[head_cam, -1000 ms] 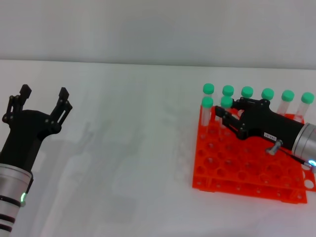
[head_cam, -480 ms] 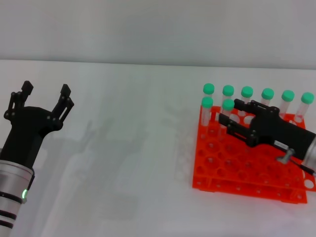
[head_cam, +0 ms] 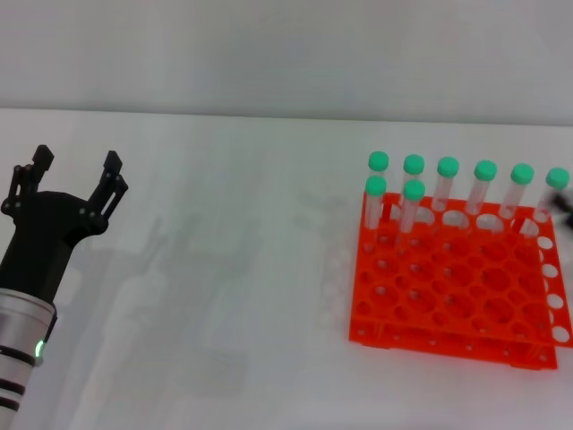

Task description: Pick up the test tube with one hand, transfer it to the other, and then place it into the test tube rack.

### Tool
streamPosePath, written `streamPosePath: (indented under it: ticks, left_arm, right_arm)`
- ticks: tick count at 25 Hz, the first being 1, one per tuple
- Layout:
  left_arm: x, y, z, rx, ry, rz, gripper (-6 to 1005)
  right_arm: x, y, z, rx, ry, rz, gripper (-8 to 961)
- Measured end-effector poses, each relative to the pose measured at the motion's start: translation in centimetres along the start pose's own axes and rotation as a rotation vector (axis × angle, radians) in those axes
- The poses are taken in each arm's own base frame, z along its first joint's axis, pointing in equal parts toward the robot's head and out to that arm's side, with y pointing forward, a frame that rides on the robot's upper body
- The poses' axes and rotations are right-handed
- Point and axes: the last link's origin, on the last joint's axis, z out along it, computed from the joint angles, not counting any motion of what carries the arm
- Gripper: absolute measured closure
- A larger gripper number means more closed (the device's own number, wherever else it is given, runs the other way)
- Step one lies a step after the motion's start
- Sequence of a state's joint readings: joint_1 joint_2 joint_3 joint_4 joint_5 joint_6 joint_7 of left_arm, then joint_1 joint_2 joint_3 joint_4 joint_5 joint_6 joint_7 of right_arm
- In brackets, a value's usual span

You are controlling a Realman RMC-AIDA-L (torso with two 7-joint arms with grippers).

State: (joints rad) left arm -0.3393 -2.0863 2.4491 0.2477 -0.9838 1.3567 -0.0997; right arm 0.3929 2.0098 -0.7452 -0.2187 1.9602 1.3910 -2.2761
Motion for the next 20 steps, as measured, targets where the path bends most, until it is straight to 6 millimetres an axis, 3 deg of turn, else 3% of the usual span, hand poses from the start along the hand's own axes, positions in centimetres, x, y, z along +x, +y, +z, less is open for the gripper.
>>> streamPosePath:
  ticks: [4,9,14,20]
  left_arm:
    - [0.1,0.0,0.4,-0.001,0.007,0.003,118]
    - [0.4,0.2,1.1,0.001,0.019,-0.005,118]
    - [0.6,0.5,1.6,-0.008,0.03,-0.013,118]
    - [1.0,1.1,2.5,-0.025,0.047,-0.033,118]
  right_arm:
    - [-0.6,-3.7,-5.2,0.311,-0.124,-0.035,302]
    - [0.3,-5.6,-9.3,0.664,-0.197,-0.108,254]
    - [1.2,-6.4,-10.4,0.788,-0.152,-0.132,206]
    - [1.3,-6.7,-9.7,0.785,-0.116,-0.161,120]
